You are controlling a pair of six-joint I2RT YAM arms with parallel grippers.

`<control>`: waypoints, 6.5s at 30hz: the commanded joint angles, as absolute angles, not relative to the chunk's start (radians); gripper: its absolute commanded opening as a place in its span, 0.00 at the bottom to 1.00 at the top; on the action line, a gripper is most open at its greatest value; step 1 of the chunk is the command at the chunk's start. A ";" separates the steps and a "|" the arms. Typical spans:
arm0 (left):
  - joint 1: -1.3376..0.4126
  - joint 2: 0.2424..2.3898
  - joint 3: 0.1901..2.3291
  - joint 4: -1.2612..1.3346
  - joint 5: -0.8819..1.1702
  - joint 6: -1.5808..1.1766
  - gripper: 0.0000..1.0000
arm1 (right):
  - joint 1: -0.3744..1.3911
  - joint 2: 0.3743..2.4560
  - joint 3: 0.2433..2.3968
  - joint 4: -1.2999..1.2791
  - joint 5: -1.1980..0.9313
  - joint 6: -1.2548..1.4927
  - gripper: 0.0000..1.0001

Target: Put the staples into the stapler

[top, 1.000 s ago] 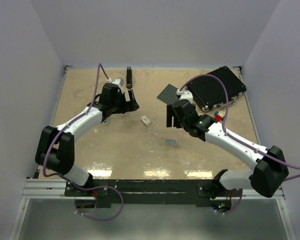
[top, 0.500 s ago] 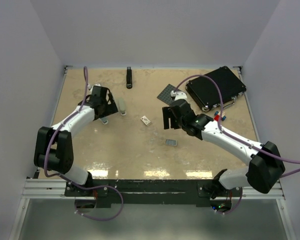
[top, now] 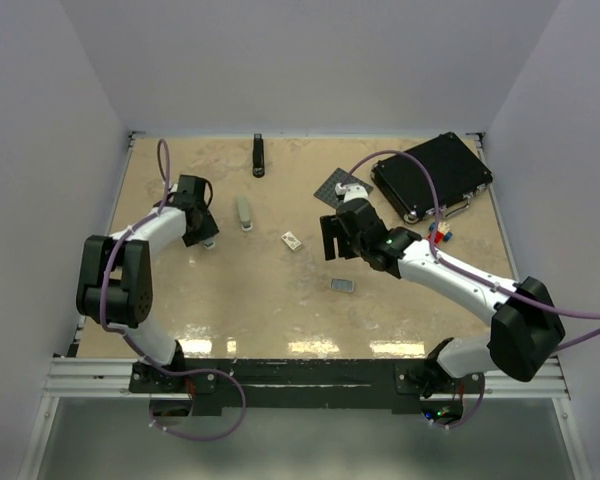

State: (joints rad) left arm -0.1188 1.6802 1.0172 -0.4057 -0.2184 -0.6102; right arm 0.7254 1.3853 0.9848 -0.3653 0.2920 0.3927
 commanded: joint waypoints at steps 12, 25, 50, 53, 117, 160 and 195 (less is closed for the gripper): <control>-0.395 1.373 0.781 -0.462 -0.178 -1.015 0.21 | 0.724 1.351 0.905 -0.187 0.126 0.339 0.79; -0.687 1.437 0.776 -0.298 -0.118 -1.261 0.57 | 0.769 1.376 0.825 -0.089 0.040 0.327 0.81; -0.712 1.359 0.923 -0.432 0.147 0.537 0.90 | 0.770 1.014 0.644 0.090 -0.074 0.104 0.99; -0.712 1.394 0.923 -0.463 0.152 0.617 0.87 | 0.769 0.980 0.630 0.091 -0.080 0.083 0.99; -0.511 1.195 0.989 -0.327 1.014 0.528 0.00 | 0.805 1.276 0.762 0.319 -0.525 -0.173 0.58; -0.183 0.740 0.497 0.831 0.322 -0.741 0.00 | 0.739 1.065 0.345 1.052 -0.376 0.356 0.00; -0.388 0.853 0.804 -0.078 0.636 -0.013 0.86 | 0.735 1.152 0.525 0.732 -0.479 0.085 0.00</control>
